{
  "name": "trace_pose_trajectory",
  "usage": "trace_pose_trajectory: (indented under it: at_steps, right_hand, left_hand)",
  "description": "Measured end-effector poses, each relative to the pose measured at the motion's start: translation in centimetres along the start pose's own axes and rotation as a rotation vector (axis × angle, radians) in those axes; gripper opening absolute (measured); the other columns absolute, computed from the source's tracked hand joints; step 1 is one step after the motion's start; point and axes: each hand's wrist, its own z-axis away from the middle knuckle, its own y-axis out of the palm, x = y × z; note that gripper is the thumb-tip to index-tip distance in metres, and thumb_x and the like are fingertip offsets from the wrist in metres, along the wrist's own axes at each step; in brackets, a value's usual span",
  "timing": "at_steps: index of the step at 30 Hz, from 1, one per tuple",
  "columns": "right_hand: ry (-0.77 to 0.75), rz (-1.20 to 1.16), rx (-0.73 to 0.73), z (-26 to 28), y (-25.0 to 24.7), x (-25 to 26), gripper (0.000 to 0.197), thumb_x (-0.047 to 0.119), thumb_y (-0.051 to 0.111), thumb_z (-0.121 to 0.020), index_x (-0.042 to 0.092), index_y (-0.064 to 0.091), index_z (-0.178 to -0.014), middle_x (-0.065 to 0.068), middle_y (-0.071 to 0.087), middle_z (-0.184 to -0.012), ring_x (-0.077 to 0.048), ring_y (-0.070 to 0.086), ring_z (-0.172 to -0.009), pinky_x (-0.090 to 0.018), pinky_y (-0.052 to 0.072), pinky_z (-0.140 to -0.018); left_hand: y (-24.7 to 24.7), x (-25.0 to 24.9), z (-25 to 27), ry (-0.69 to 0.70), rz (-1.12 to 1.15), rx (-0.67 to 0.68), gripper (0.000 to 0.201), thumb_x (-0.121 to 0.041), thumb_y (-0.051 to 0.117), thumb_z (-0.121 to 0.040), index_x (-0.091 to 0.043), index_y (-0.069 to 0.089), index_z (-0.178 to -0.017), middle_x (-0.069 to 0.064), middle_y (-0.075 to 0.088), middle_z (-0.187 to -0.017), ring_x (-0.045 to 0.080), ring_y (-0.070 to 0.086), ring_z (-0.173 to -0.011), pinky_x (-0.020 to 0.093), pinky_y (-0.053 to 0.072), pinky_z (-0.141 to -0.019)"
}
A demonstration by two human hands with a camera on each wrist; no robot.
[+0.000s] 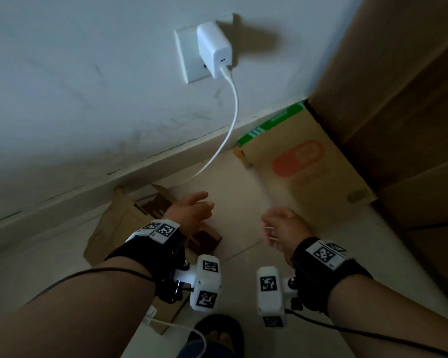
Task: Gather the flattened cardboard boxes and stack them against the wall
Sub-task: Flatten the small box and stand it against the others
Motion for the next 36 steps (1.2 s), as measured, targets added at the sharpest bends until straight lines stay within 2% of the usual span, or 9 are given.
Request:
trace_pose_trajectory:
  at_steps: [5,8,11,14,20,24,30,32,36]
  right_hand:
    - [-0.018,0.179,0.148,0.4,3.8,-1.9,0.028,0.012,0.057,-0.088,0.010,0.053,-0.116,-0.007,0.053,-0.070,-0.016,0.048,-0.059,-0.025,0.037,-0.049]
    - [-0.022,0.343,0.224,1.1,5.3,-2.5,0.030,0.020,0.061,-0.087,0.012,0.057,-0.115,-0.001,0.056,-0.075,-0.013,0.052,-0.061,-0.018,0.038,-0.046]
    - [-0.028,0.453,0.325,1.5,6.8,-3.3,0.045,0.026,0.068,-0.081,0.011,0.057,-0.122,-0.004,0.065,-0.108,-0.019,0.062,-0.092,-0.022,0.044,-0.067]
    - [-0.057,0.581,0.322,1.8,8.0,-4.2,0.053,0.030,0.072,-0.075,0.017,0.055,-0.124,-0.003,0.062,-0.121,-0.018,0.060,-0.106,-0.024,0.044,-0.084]
    - [-0.055,0.695,0.336,2.2,9.0,-5.3,0.070,0.036,0.073,-0.072,0.022,0.046,-0.135,0.000,0.058,-0.131,-0.017,0.058,-0.115,-0.023,0.045,-0.091]
    - [-0.057,0.784,0.406,2.4,9.9,-5.9,0.079,0.036,0.069,-0.076,0.020,0.033,-0.144,-0.003,0.051,-0.141,-0.019,0.053,-0.123,-0.026,0.044,-0.097]
    - [-0.086,0.815,0.395,2.3,10.0,-6.1,0.059,0.033,0.056,-0.088,0.021,0.037,-0.143,-0.004,0.048,-0.145,-0.022,0.052,-0.125,-0.028,0.044,-0.099]
    - [-0.096,0.802,0.374,2.3,9.0,-5.6,0.054,0.032,0.054,-0.089,0.021,0.041,-0.140,-0.005,0.051,-0.141,-0.022,0.054,-0.121,-0.026,0.045,-0.095]
    - [-0.079,0.807,0.321,2.0,5.8,-4.0,0.052,0.028,0.054,-0.089,0.021,0.042,-0.139,-0.006,0.053,-0.137,-0.022,0.053,-0.121,-0.028,0.043,-0.097]
  left_hand:
    - [-4.7,0.0,-0.5,0.064,0.075,-0.154,0.039,-0.010,0.050,-0.092,-0.010,0.049,-0.131,0.008,0.059,-0.107,0.021,0.058,-0.093,0.032,0.046,-0.081]
    - [-6.4,0.2,-0.8,0.082,0.122,-0.198,0.024,-0.007,0.046,-0.093,-0.013,0.054,-0.115,0.003,0.061,-0.087,0.015,0.060,-0.077,0.028,0.047,-0.070]
    - [-7.8,0.5,-1.3,0.042,0.167,-0.202,0.020,-0.004,0.043,-0.094,-0.018,0.056,-0.088,-0.004,0.068,-0.057,0.005,0.064,-0.044,0.017,0.051,-0.046]
    - [-8.3,0.5,-1.6,0.049,0.165,-0.211,0.024,-0.003,0.041,-0.094,-0.020,0.057,-0.085,-0.008,0.069,-0.048,0.003,0.063,-0.039,0.016,0.050,-0.042]
    - [-7.1,0.5,-1.2,0.047,0.136,-0.190,0.015,-0.008,0.045,-0.094,-0.015,0.057,-0.099,0.000,0.061,-0.080,0.003,0.064,-0.044,0.015,0.050,-0.046]
    - [-6.4,0.4,-1.2,0.043,0.082,-0.206,0.017,-0.007,0.050,-0.091,-0.015,0.054,-0.106,0.001,0.058,-0.079,0.013,0.055,-0.066,0.024,0.042,-0.061]
    - [-6.0,0.4,-1.3,0.054,0.027,-0.251,0.021,-0.010,0.053,-0.089,-0.015,0.058,-0.109,-0.001,0.060,-0.082,0.011,0.056,-0.071,0.023,0.041,-0.062]
    - [-6.2,0.6,-1.8,0.102,-0.073,-0.337,0.027,-0.013,0.055,-0.087,-0.010,0.061,-0.113,0.002,0.062,-0.084,0.014,0.057,-0.073,0.024,0.045,-0.063]
    - [-7.2,0.8,-2.5,0.115,-0.542,-0.590,0.031,-0.034,0.054,-0.075,-0.029,0.065,-0.104,0.004,0.067,-0.110,0.025,0.063,-0.087,0.034,0.056,-0.073]
